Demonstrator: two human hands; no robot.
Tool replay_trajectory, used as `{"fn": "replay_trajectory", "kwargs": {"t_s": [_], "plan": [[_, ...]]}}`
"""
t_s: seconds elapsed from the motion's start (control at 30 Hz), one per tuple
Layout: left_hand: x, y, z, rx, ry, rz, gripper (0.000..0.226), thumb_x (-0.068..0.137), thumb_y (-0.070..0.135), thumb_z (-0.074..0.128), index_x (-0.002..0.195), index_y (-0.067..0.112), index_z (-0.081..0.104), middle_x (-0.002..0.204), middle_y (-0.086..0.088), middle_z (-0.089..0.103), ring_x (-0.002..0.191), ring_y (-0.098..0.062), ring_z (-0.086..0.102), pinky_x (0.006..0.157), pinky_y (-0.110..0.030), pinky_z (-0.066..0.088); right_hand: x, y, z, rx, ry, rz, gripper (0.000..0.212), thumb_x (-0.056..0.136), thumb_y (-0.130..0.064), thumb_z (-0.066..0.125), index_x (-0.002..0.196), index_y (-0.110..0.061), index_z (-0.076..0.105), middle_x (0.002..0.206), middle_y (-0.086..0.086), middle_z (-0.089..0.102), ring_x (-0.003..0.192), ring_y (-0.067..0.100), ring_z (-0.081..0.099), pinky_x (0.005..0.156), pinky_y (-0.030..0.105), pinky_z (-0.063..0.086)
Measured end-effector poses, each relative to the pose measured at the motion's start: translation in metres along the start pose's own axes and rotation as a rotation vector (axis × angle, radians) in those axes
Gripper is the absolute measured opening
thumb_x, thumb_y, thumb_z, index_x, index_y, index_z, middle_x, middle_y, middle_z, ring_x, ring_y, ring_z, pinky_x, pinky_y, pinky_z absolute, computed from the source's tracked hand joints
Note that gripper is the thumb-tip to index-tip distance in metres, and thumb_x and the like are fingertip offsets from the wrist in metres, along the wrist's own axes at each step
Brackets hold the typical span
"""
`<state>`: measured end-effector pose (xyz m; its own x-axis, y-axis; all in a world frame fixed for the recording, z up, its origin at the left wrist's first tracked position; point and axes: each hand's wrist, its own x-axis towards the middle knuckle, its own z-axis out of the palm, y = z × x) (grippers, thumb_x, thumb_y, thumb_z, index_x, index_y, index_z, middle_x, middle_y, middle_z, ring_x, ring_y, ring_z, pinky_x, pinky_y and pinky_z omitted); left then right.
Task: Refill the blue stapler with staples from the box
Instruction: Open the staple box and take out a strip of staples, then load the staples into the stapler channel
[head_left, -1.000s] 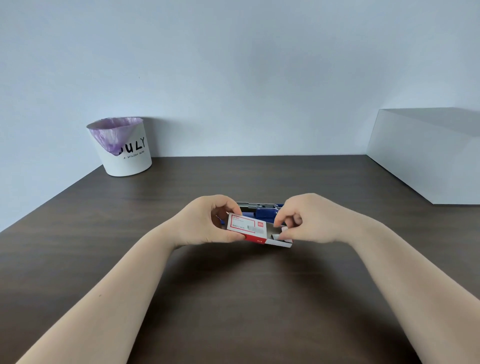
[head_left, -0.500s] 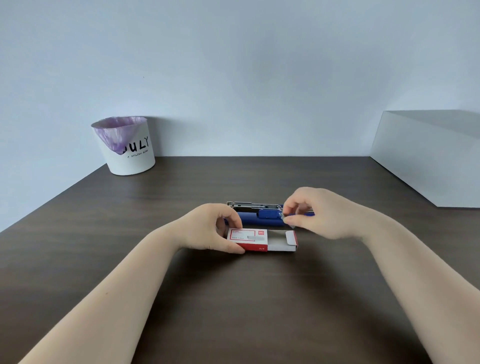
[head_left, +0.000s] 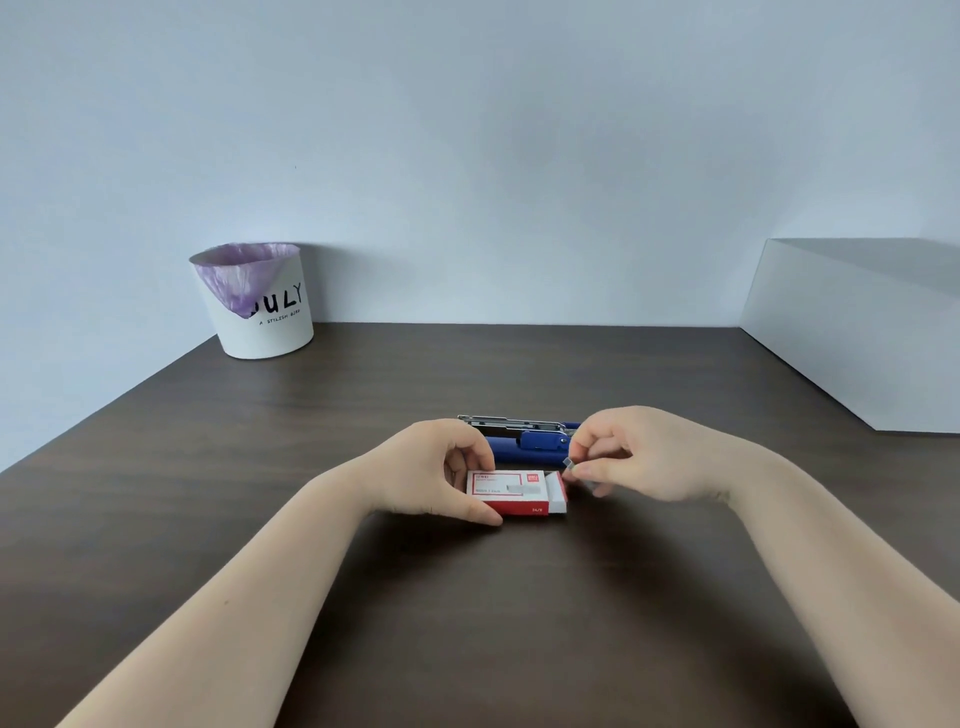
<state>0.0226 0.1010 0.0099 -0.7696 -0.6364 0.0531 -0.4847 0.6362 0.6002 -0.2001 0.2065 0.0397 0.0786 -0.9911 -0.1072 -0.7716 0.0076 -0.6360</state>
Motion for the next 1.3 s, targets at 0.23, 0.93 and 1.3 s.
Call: {"fn": "replay_trajectory", "kwargs": {"t_s": [0.23,0.93,1.3], "plan": [[0.002,0.002,0.002,0.003,0.001,0.004,0.046,0.058,0.037,0.088,0.096,0.024,0.064,0.087,0.003,0.066,0.066,-0.005,0.056,0.065,-0.021,0.051,0.003,-0.002,0.005,-0.075,-0.001,-0.065,0.009,0.089,-0.024,0.06,0.095,-0.017,0.06,0.082,-0.005,0.075,0.074,0.008,0.067,0.08,0.024,0.052],[0.013,-0.031,-0.002,-0.177,0.282,-0.164,0.042,0.092,0.009,0.051,0.133,0.018,0.05,0.129,0.0,0.059,0.112,-0.009,0.054,0.107,-0.028,0.04,0.053,-0.02,0.012,-0.388,0.346,-0.153,0.017,0.093,-0.02,0.051,0.095,-0.011,0.066,0.091,0.001,0.058,0.082,0.015,0.053,0.076,0.021,0.036],[0.013,-0.029,-0.002,0.052,0.206,-0.077,0.035,0.082,0.024,0.063,0.117,0.026,0.061,0.117,0.004,0.067,0.109,-0.015,0.059,0.099,-0.036,0.046,0.067,-0.019,0.017,-0.472,0.294,-0.209,0.019,0.093,-0.019,0.05,0.095,-0.012,0.068,0.088,-0.002,0.054,0.08,0.012,0.048,0.069,0.016,0.033]]}}
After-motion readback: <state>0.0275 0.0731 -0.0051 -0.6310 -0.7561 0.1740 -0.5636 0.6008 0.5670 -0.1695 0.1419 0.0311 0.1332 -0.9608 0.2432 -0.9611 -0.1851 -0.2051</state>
